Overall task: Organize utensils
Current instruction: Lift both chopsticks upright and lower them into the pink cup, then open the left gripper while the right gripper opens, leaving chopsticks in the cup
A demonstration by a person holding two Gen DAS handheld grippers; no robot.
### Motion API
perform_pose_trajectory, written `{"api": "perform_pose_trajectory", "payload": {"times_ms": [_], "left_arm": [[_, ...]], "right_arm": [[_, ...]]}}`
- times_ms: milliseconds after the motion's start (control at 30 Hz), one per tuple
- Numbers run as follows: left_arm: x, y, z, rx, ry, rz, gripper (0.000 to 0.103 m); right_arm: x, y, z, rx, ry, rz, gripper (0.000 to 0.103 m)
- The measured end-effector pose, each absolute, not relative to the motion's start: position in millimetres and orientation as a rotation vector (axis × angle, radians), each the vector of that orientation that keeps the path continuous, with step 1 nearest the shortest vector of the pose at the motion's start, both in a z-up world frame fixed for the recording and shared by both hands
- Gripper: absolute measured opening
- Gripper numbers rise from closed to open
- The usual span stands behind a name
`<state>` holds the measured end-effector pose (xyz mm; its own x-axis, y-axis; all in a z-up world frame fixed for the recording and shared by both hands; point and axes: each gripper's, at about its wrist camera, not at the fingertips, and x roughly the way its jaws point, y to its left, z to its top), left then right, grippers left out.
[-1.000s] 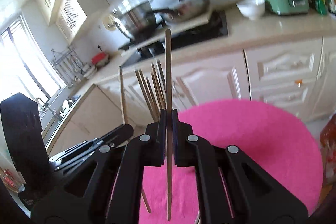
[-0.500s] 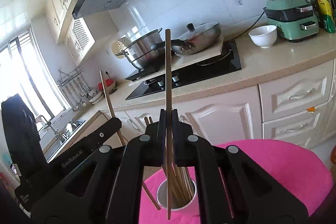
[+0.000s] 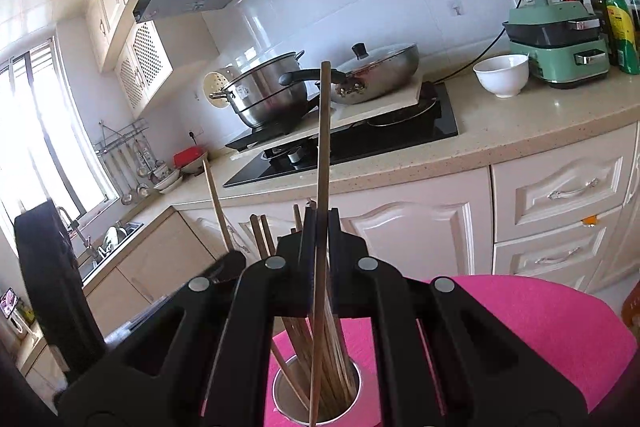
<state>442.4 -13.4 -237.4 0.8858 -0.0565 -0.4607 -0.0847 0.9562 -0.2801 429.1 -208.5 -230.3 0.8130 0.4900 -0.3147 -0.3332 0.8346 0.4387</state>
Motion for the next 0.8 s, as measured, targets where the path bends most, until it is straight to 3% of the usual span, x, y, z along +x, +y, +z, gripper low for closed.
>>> {"api": "perform_pose_trajectory", "payload": {"times_ms": [800], "left_arm": [[407.5,-28.4,-272.3,-0.154,0.610,0.011,0.006]], "right_arm": [[396.8,-191.9,-251.6,0.176,0.501,0.440,0.006]]}}
